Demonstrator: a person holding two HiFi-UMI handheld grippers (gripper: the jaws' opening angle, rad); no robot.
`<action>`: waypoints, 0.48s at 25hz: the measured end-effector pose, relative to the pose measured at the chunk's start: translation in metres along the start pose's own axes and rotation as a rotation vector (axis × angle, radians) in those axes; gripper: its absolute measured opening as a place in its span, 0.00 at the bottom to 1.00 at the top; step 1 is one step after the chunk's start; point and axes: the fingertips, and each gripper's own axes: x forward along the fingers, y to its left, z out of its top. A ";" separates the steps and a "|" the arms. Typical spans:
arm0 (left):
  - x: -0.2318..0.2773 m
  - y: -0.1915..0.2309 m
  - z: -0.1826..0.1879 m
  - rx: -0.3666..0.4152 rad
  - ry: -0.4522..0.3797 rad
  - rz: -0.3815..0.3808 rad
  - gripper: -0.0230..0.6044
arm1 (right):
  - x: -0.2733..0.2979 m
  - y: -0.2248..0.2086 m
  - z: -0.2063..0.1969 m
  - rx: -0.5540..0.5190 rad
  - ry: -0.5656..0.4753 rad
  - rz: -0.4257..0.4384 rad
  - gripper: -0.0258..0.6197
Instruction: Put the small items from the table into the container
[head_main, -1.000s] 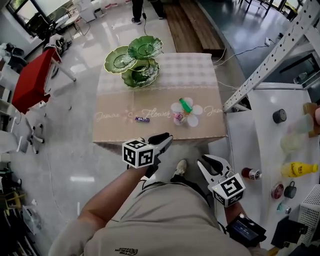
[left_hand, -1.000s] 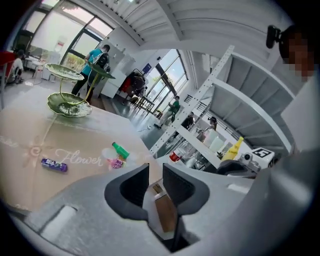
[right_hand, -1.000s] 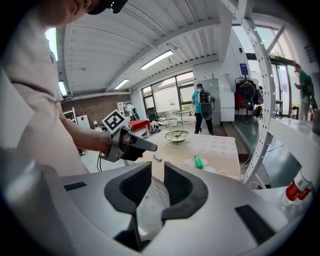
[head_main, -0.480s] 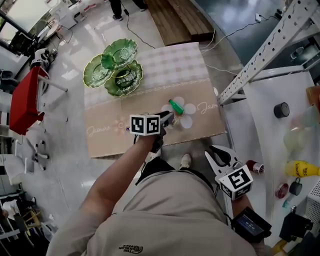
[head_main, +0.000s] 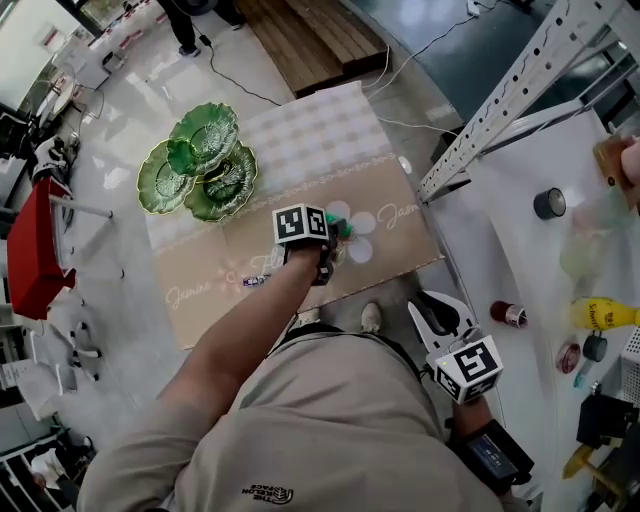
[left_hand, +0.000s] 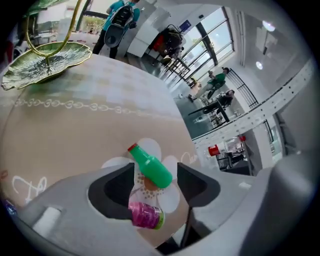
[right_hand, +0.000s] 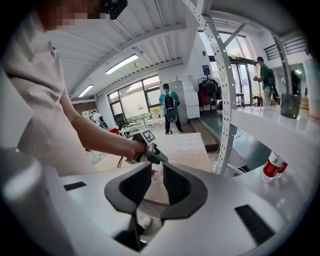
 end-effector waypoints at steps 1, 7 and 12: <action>0.004 0.003 0.000 -0.014 0.004 0.016 0.44 | -0.002 -0.002 -0.001 0.008 -0.002 -0.010 0.16; 0.024 0.011 -0.002 0.001 0.042 0.084 0.44 | -0.013 -0.015 -0.007 0.041 -0.007 -0.057 0.16; 0.033 0.003 0.005 0.159 0.077 0.128 0.45 | -0.024 -0.024 -0.011 0.051 -0.005 -0.080 0.16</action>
